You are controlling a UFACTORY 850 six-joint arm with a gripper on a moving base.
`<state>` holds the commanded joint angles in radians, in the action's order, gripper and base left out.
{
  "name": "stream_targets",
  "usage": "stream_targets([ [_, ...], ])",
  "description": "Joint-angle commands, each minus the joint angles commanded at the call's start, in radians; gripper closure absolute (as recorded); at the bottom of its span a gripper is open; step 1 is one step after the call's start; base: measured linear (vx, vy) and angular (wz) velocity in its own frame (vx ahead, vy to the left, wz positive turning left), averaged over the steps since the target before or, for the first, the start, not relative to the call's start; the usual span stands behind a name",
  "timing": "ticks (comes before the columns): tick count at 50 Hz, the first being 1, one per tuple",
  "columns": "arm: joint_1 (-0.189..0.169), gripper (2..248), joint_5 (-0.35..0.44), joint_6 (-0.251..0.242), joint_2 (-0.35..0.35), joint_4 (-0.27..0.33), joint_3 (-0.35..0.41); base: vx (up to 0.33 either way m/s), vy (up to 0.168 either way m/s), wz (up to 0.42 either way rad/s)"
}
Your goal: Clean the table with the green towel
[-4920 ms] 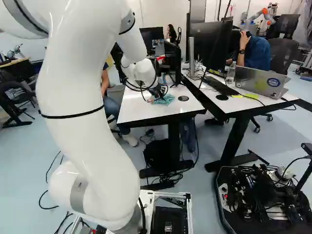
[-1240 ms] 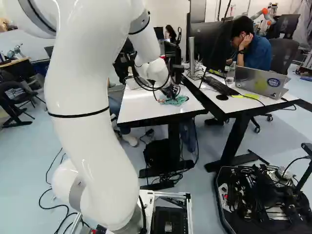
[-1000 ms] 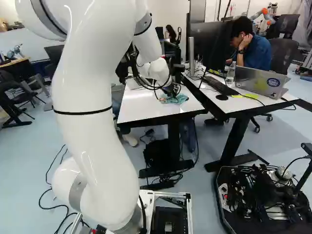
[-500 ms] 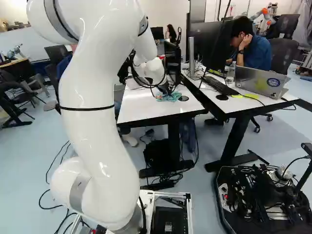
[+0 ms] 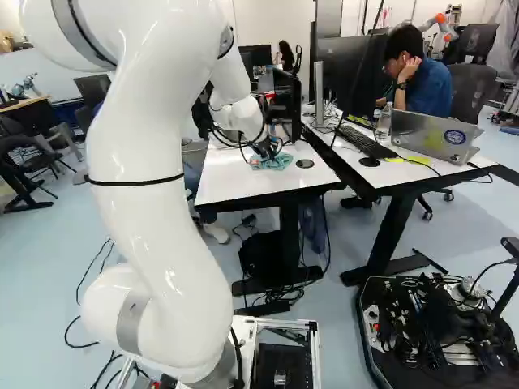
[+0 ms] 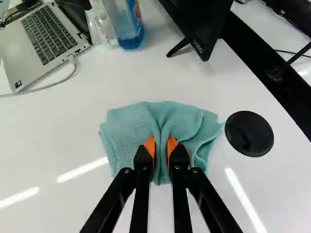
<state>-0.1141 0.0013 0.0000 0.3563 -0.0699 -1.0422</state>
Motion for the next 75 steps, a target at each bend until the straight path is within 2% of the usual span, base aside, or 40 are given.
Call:
stream_targets([
  [14, -0.006, 202, 0.000, 0.000, -0.057, 0.000, 0.071, 0.000, 0.000, 0.000],
  [32, -0.057, 202, 0.000, 0.000, -0.088, 0.000, 0.108, 0.000, 0.000, 0.000],
  [42, -0.081, 202, 0.000, 0.000, -0.061, 0.000, 0.075, 0.000, 0.000, 0.000],
  [50, -0.088, 202, 0.000, 0.000, -0.026, 0.000, 0.033, 0.000, 0.000, 0.000],
  [75, -0.060, 202, 0.000, 0.000, 0.075, 0.000, -0.095, 0.000, 0.000, 0.000],
])
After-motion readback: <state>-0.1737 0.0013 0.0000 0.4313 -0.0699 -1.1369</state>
